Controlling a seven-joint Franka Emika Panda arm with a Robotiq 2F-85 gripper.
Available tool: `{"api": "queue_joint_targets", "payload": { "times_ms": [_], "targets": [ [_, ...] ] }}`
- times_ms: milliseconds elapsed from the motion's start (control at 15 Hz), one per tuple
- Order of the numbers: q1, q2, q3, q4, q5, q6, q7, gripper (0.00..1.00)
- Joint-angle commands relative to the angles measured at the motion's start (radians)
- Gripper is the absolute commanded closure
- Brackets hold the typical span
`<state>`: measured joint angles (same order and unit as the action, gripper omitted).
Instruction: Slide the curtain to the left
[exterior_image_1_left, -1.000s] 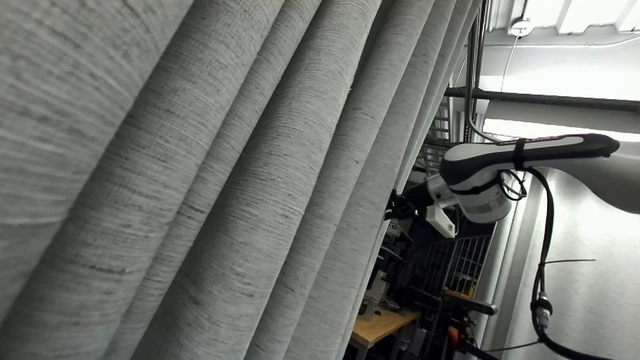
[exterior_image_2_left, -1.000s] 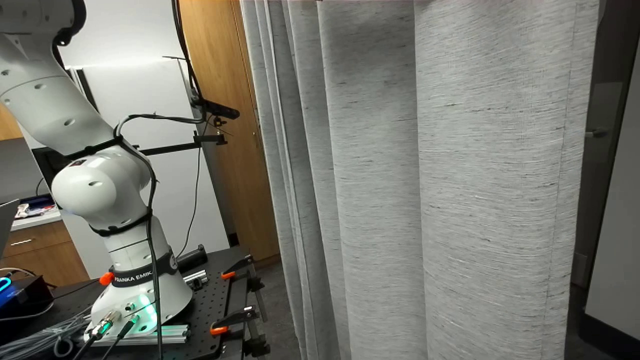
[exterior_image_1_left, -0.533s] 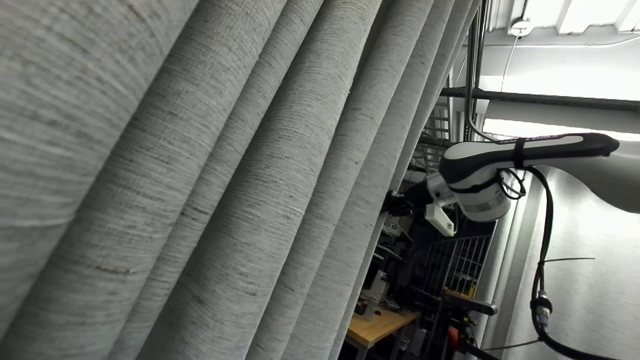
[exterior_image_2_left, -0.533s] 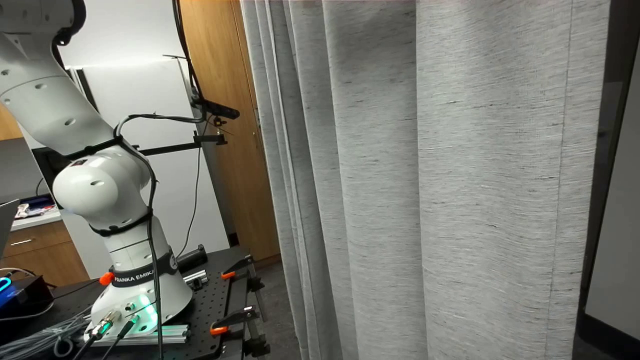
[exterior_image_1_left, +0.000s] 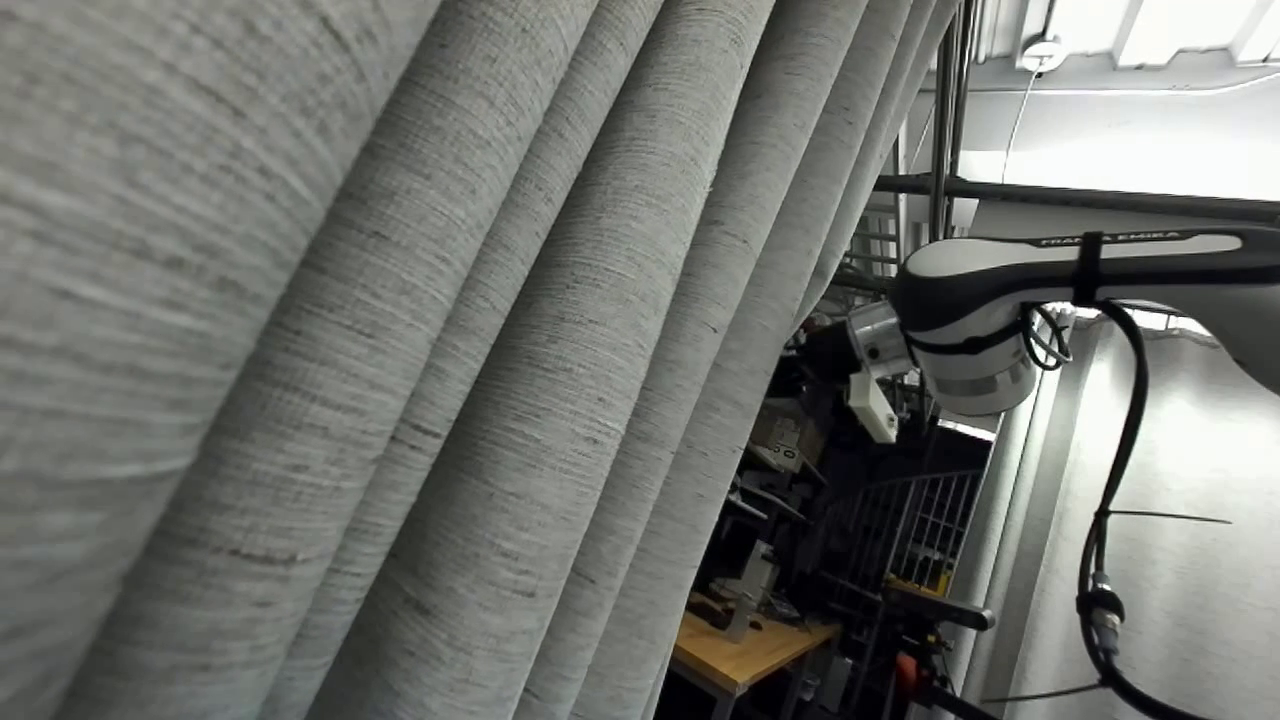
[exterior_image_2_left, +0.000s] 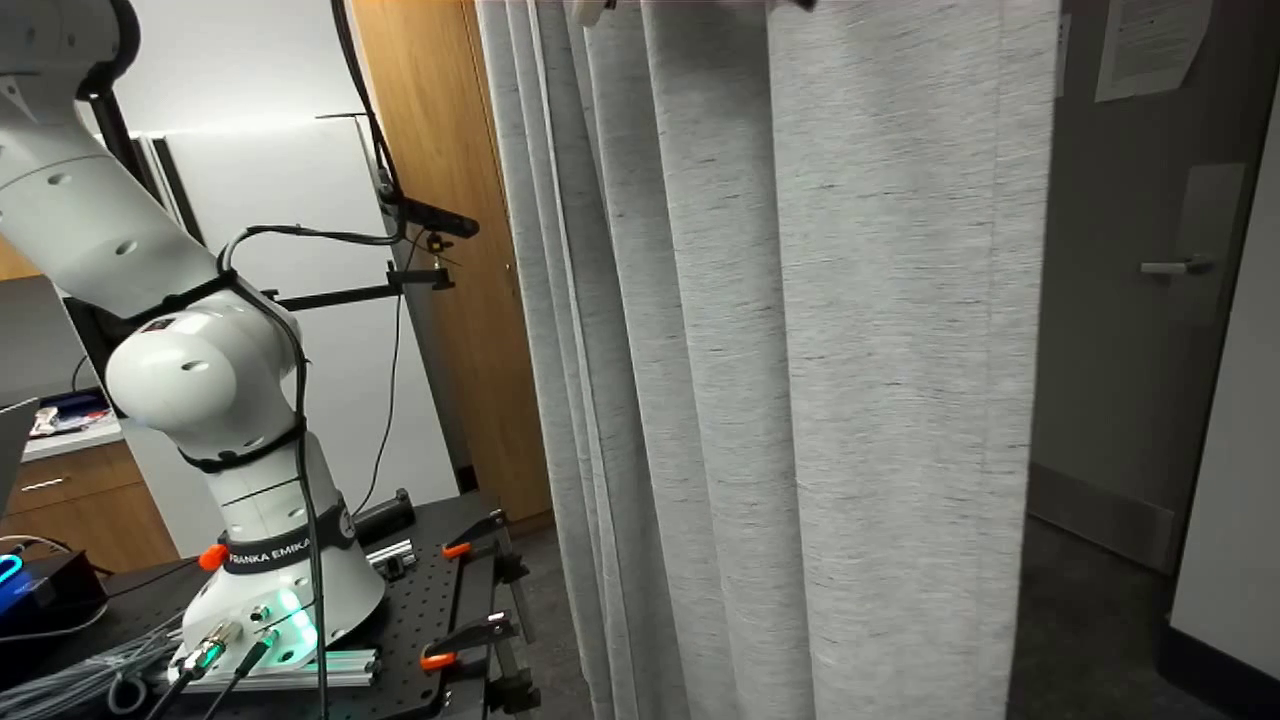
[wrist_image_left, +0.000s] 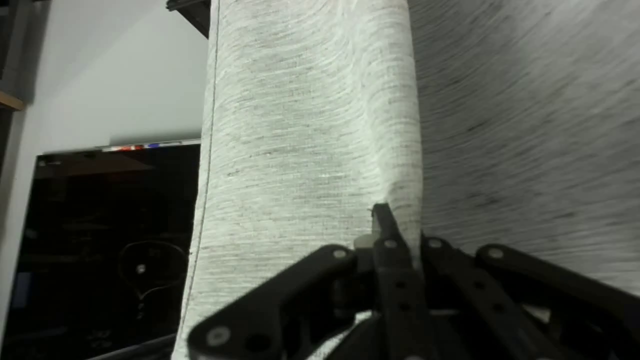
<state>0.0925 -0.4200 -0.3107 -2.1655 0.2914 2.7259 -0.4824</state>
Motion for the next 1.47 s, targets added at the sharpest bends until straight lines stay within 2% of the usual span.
{"api": "queue_joint_targets", "payload": {
  "times_ms": [0, 267, 600, 1200, 1400],
  "targets": [
    [0.042, -0.191, 0.093, -0.144, -0.028, -0.078, 0.016, 1.0],
    [0.138, -0.355, 0.176, -0.263, -0.023, -0.193, 0.011, 1.0],
    [0.274, -0.539, 0.263, -0.354, 0.006, -0.302, 0.049, 1.0],
    [0.517, -0.735, 0.447, -0.428, 0.068, -0.361, 0.204, 1.0],
    [0.563, -0.774, 0.511, -0.43, 0.068, -0.369, 0.276, 1.0]
  ]
}}
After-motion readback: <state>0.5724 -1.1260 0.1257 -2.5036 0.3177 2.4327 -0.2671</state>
